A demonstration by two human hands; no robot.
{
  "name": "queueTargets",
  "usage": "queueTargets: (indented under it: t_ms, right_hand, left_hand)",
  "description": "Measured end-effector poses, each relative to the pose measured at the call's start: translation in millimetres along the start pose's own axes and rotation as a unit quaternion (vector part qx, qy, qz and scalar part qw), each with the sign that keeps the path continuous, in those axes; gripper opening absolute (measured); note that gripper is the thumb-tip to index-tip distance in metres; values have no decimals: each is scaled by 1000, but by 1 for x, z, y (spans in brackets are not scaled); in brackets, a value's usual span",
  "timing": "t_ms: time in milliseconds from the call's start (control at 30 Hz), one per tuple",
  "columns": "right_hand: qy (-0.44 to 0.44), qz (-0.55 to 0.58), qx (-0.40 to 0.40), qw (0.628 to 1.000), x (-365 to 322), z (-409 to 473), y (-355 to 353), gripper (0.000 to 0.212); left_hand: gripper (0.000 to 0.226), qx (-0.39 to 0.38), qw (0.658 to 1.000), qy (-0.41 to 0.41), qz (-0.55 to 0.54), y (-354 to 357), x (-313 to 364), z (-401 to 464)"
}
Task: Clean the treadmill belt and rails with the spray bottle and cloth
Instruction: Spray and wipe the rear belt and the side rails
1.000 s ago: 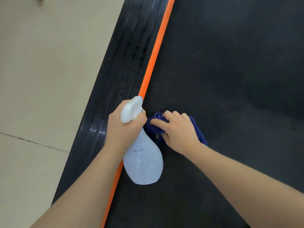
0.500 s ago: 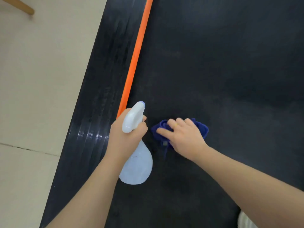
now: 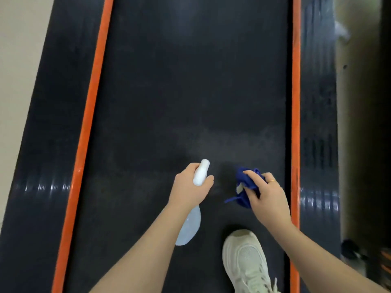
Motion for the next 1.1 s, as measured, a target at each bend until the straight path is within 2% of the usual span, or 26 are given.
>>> queueTargets:
  t_ms: [100, 167, 233, 333, 400, 500, 567, 667, 733, 833, 867, 900, 967, 1000, 1033, 1100]
  right_hand:
    - [16, 5, 15, 1000, 27, 1, -24, 37]
    - [39, 17, 36, 998, 48, -2, -36, 36]
    - [73, 46, 62, 994, 72, -8, -43, 34]
    - [120, 73, 73, 987, 102, -18, -43, 35]
    - [133, 75, 62, 986, 109, -19, -37, 36]
    - [115, 91, 43, 988, 99, -10, -21, 37]
    - [84, 99, 37, 991, 81, 6, -7, 37]
    - [41, 81, 49, 995, 43, 47, 13, 38]
    - [59, 62, 73, 994, 20, 77, 28, 39]
    - [123, 44, 92, 987, -27, 97, 55, 42]
    - [86, 31, 85, 992, -52, 95, 66, 45]
    - [6, 5, 63, 998, -83, 89, 79, 49]
    - [-155, -68, 15, 985, -127, 72, 103, 59]
    - [-197, -97, 22, 975, -131, 76, 103, 59]
    - [-209, -115, 41, 970, -131, 90, 94, 54]
    - [-137, -122, 84, 979, -116, 131, 69, 40]
  left_hand:
    - [22, 46, 999, 11, -27, 21, 19, 9]
    - [25, 58, 997, 23, 41, 42, 30, 14]
    - [26, 34, 994, 36, 97, 72, 41, 17]
    - [18, -33, 993, 45, 105, 116, 51, 21]
    - [18, -25, 994, 48, 96, 119, 51, 22]
    - [24, 59, 996, 35, 64, 82, 39, 21]
    - [28, 88, 995, 21, 39, 52, 30, 19]
    - [14, 113, 994, 4, -1, 5, 18, 16]
    - [8, 137, 990, -10, -30, -30, 5, 18]
    - [24, 181, 982, -10, -45, -73, -12, 22]
    - [21, 190, 981, -3, -39, -83, -13, 24]
    - [12, 195, 980, 2, -34, -91, -12, 26]
    - [6, 212, 976, 3, -41, -107, -13, 29]
    - [8, 219, 975, 2, -45, -114, -14, 31]
    - [16, 221, 974, 0, -47, -118, -15, 33]
    - [26, 219, 975, 1, -44, -122, -18, 39]
Point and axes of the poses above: each hand's wrist, its own z-axis towards the middle knuckle, its own y-axis out of the palm, x = y × z, the point moved 8 cm from there along z, towards the middle knuckle, and after that the axes turned 7 degrees about -x, right-handed, at the moved point
